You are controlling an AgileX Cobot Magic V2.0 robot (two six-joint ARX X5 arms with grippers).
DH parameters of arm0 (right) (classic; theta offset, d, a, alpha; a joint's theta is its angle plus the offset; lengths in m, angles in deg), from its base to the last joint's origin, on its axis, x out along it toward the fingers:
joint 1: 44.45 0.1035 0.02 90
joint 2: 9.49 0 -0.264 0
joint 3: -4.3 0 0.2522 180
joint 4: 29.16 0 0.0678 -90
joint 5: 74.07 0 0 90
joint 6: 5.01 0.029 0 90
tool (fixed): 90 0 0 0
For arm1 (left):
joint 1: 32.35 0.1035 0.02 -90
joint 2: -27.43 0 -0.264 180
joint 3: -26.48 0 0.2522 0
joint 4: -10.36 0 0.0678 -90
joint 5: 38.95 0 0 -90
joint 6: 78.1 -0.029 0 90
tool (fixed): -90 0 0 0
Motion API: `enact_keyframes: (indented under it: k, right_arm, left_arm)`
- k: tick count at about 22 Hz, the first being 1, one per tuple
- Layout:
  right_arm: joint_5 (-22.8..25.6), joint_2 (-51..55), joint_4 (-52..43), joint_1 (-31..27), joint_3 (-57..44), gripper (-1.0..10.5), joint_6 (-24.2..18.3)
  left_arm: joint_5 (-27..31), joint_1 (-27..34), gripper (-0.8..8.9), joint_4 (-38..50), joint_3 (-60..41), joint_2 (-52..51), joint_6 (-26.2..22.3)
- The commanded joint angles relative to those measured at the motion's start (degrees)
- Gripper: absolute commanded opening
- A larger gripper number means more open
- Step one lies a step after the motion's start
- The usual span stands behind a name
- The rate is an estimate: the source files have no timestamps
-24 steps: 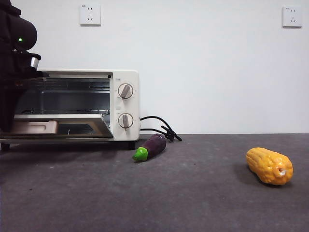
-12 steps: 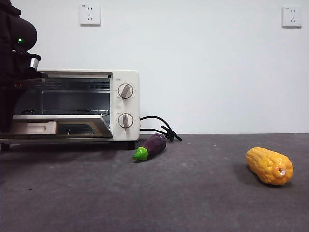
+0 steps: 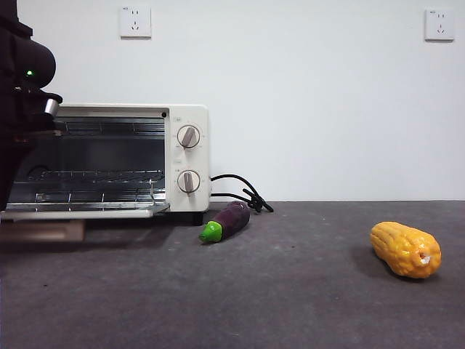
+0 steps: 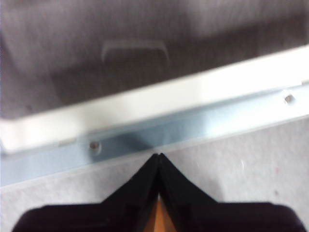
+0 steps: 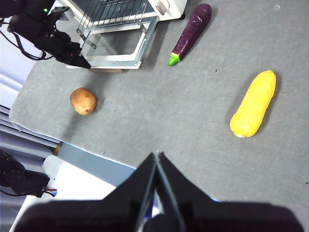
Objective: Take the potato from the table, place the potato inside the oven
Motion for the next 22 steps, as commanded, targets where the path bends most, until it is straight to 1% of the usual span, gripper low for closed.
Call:
enact_keyframes:
  k: [1,4,5,6,7,9,10,11,12,14,16,18,19,20,21,22]
  right_arm:
    - [0.0,0.1,1.0,0.0,0.2,0.0,-0.4]
    - [-0.1,0.0,1.0,0.0,0.2,0.0,-0.4]
    - [-0.8,0.0,1.0,0.0,0.2,0.0,-0.7]
    - [-2.4,-0.1,0.4,0.0,0.2,0.0,-0.9]
    - [-5.0,-0.1,-0.8,0.0,0.2,0.0,-0.9]
    - [-12.3,-0.4,-5.4,0.0,0.2,0.0,-0.9]
    - [-14.5,-0.8,-8.7,0.0,0.2,0.0,-0.7]
    - [-15.6,-1.0,-11.7,0.1,0.2,0.0,0.4]
    - [-16.0,-1.6,-14.6,0.2,0.2,0.1,2.9]
    - [-16.2,-2.7,-19.2,1.2,0.2,0.6,9.0]
    - [-16.1,-3.8,-23.7,4.1,0.2,0.7,13.6]
    - [-15.5,-5.5,-29.9,8.9,0.3,0.7,17.7]
    - [-14.2,-6.8,-34.0,12.3,0.3,0.7,20.2]
    - [-12.5,-7.8,-37.3,15.6,0.3,0.7,22.0]
    - [-9.9,-9.3,-41.2,20.2,0.3,0.7,23.4]
    - [-8.3,-10.4,-43.2,22.8,0.3,0.7,23.9]
  left_arm:
    - [-1.9,0.1,-0.06,-0.6,-0.4,-0.7,-0.8]
    - [-4.4,0.1,-0.06,0.3,-0.4,-5.2,-0.8]
    - [-4.4,0.1,-0.06,0.6,-0.3,-7.4,-0.8]
    - [-4.4,0.1,-0.06,0.8,-0.3,-10.1,-0.8]
    - [-4.5,0.1,-0.06,1.1,-0.3,-13.0,-0.8]
    - [-5.3,0.1,-0.06,1.4,-0.3,-19.9,-0.9]
    - [-6.3,0.1,-0.06,1.4,-0.3,-23.8,-1.2]
    - [-7.4,0.1,-0.06,1.5,-0.3,-27.6,-1.6]
    - [-7.5,0.1,-0.06,1.5,-0.3,-31.5,-2.0]
    - [-7.5,0.1,-0.06,1.4,-0.3,-38.8,-2.3]
    - [-8.9,0.1,-0.06,0.5,-0.3,-46.0,-2.2]
    - [-8.9,0.1,-0.06,-0.2,-0.3,-52.9,-2.2]
    - [-8.9,0.1,-0.06,-0.2,-0.3,-56.1,-1.7]
    - [-8.9,0.1,-0.06,-0.1,-0.3,-58.7,-1.1]
    - [-8.9,0.1,-0.05,-0.1,-0.3,-61.7,-0.9]
    - [-8.8,0.1,-0.06,-0.2,-0.3,-63.2,-0.8]
